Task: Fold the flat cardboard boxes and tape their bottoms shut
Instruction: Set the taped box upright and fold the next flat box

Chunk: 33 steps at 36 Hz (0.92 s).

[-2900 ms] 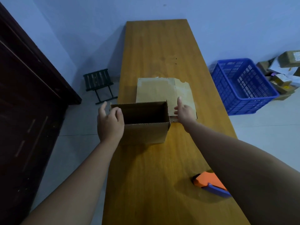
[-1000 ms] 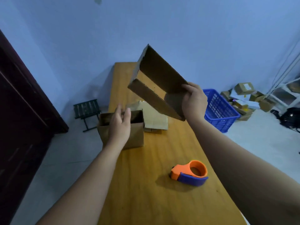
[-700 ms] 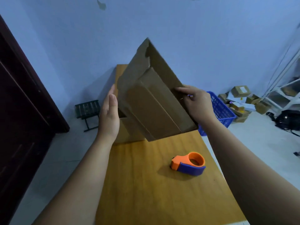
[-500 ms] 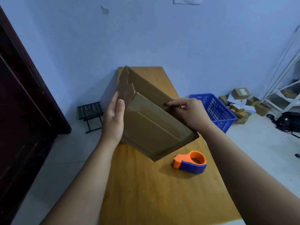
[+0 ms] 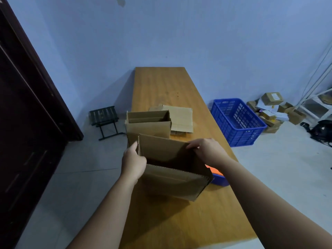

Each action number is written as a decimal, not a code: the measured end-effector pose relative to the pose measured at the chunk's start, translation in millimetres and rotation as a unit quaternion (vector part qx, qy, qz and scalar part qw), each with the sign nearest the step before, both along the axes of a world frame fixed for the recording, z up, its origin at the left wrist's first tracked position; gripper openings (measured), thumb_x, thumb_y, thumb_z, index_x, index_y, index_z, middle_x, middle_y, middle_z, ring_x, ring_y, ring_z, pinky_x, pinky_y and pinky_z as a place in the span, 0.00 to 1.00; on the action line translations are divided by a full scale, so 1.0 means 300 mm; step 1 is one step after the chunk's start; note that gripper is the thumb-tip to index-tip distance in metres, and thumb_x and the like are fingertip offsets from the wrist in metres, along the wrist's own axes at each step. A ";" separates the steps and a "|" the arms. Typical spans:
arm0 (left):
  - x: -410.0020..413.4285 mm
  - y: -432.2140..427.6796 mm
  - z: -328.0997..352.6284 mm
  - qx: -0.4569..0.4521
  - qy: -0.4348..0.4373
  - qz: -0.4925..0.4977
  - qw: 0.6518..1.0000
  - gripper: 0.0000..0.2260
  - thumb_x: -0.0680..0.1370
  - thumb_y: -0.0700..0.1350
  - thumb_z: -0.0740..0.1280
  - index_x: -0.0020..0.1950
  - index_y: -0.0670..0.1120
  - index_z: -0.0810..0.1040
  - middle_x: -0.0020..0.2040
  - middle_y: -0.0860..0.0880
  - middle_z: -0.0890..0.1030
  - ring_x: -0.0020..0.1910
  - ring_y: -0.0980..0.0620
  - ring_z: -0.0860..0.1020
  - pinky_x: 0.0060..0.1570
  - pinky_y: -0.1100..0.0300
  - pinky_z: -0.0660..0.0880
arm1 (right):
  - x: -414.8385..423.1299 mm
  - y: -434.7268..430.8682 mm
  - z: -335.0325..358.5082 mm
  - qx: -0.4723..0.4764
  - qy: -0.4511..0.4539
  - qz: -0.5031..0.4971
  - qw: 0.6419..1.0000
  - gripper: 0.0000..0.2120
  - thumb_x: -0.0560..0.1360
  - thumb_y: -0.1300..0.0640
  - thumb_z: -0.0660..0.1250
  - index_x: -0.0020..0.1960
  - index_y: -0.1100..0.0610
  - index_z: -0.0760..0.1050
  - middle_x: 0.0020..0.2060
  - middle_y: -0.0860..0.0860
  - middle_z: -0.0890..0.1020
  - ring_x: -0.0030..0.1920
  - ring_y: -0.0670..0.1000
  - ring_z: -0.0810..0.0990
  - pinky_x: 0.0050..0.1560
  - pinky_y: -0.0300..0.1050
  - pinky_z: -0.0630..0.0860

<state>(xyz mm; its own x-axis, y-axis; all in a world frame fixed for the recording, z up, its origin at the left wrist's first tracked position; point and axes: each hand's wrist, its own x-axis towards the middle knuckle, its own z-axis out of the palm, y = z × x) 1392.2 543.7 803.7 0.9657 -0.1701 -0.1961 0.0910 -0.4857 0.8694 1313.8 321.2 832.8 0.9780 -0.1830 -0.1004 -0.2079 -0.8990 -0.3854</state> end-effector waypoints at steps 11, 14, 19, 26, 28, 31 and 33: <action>-0.010 -0.029 -0.029 0.170 -0.103 -0.079 0.977 0.25 0.80 0.41 0.63 0.76 0.47 0.62 0.61 0.46 0.68 0.55 0.51 0.71 0.50 0.62 0.70 | 0.034 -0.042 -0.118 0.251 -0.035 -0.192 0.948 0.15 0.80 0.58 0.61 0.64 0.44 0.72 0.60 0.53 0.65 0.45 0.46 0.70 0.41 0.33 0.70; -0.022 -0.046 -0.019 0.200 -0.152 -0.079 0.965 0.23 0.81 0.45 0.62 0.75 0.45 0.63 0.58 0.46 0.72 0.50 0.52 0.72 0.43 0.63 0.70 | 0.038 -0.046 -0.116 0.263 -0.017 -0.175 0.949 0.21 0.80 0.64 0.57 0.65 0.43 0.71 0.57 0.52 0.65 0.45 0.45 0.71 0.36 0.32 0.68; -0.019 -0.060 -0.002 0.215 -0.156 -0.075 0.961 0.20 0.80 0.41 0.62 0.73 0.44 0.67 0.59 0.43 0.74 0.55 0.47 0.75 0.48 0.59 0.75 | 0.047 -0.049 -0.098 0.159 0.061 -0.105 0.980 0.31 0.78 0.64 0.53 0.74 0.35 0.57 0.58 0.53 0.68 0.46 0.49 0.74 0.39 0.37 0.71; -0.008 -0.114 0.006 0.279 -0.089 -0.162 0.942 0.13 0.81 0.46 0.61 0.60 0.42 0.79 0.60 0.44 0.76 0.52 0.49 0.76 0.48 0.60 0.74 | 0.054 0.000 -0.082 0.083 0.095 -0.047 0.991 0.36 0.79 0.62 0.57 0.76 0.33 0.45 0.59 0.54 0.67 0.44 0.49 0.76 0.35 0.37 0.72; -0.004 -0.105 0.000 0.267 -0.099 -0.146 0.947 0.12 0.81 0.47 0.61 0.58 0.43 0.79 0.60 0.45 0.75 0.49 0.51 0.75 0.48 0.59 0.74 | 0.051 -0.002 -0.089 0.100 0.068 -0.060 0.991 0.36 0.79 0.63 0.57 0.76 0.34 0.47 0.60 0.54 0.68 0.45 0.49 0.76 0.35 0.36 0.72; -0.007 -0.082 -0.011 0.231 -0.097 -0.166 0.954 0.15 0.80 0.49 0.62 0.66 0.48 0.72 0.64 0.49 0.69 0.53 0.54 0.71 0.49 0.61 0.70 | 0.035 -0.019 -0.097 0.151 0.043 -0.066 0.985 0.37 0.78 0.64 0.59 0.77 0.37 0.49 0.61 0.53 0.69 0.45 0.45 0.74 0.35 0.34 0.70; -0.011 -0.070 -0.014 0.209 -0.090 -0.187 0.956 0.16 0.80 0.51 0.63 0.67 0.49 0.70 0.65 0.50 0.69 0.56 0.54 0.71 0.52 0.61 0.71 | 0.021 -0.026 -0.098 0.200 0.023 -0.066 0.977 0.34 0.79 0.61 0.61 0.77 0.38 0.51 0.59 0.52 0.72 0.46 0.45 0.75 0.37 0.34 0.71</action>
<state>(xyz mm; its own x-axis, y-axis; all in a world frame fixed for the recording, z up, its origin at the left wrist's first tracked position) 1389.0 522.6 799.6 0.8775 -0.4530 -0.1576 -0.2900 -0.7628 0.5780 1320.1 313.6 803.5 0.9411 -0.2444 -0.2338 -0.3377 -0.6423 -0.6880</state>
